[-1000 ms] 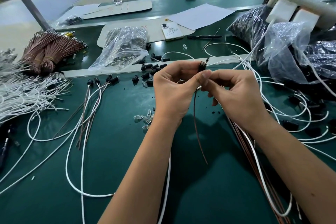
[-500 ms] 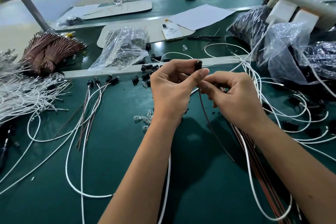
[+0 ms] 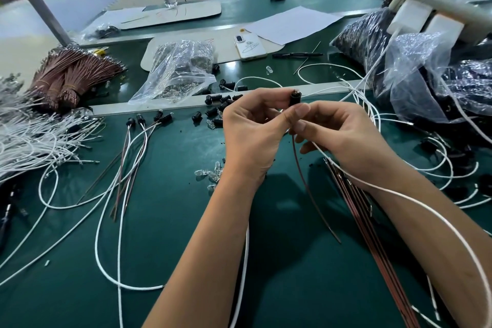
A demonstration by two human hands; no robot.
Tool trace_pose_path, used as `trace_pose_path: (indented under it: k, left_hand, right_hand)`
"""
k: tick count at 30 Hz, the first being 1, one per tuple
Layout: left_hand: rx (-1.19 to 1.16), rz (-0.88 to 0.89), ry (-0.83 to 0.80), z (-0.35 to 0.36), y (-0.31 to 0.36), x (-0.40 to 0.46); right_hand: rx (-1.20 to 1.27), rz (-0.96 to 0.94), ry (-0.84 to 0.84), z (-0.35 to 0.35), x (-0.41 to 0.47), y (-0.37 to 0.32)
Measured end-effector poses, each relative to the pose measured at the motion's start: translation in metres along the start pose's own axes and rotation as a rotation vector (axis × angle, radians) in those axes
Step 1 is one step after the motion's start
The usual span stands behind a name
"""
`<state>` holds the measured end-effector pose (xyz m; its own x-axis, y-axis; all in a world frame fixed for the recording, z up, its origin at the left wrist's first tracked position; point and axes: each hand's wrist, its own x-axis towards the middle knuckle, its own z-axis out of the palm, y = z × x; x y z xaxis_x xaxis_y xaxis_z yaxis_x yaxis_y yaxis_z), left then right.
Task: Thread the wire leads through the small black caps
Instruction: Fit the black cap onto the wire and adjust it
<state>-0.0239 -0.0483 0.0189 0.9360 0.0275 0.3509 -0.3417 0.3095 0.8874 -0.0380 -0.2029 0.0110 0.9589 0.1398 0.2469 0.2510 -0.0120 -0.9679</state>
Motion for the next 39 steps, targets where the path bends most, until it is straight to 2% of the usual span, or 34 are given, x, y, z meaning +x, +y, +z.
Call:
trace_pose_path:
  k: [6, 15, 25, 39]
  left_hand:
    - [-0.038, 0.002, -0.009, -0.0001, 0.0015, -0.0002]
    - [-0.097, 0.007, -0.053, 0.0002, 0.003, -0.0001]
    - [-0.086, 0.008, -0.071, 0.0015, 0.0036, -0.0014]
    - [-0.096, 0.003, -0.064, 0.0015, 0.0044, -0.001]
  right_hand:
    - [0.101, 0.052, -0.035, -0.0011, 0.0016, 0.0012]
    - [0.093, -0.061, 0.084, 0.0022, 0.0004, -0.0044]
    - [0.124, -0.067, 0.084, 0.0041, -0.001, -0.0047]
    - [-0.05, -0.155, 0.058, 0.0042, 0.0004, -0.0015]
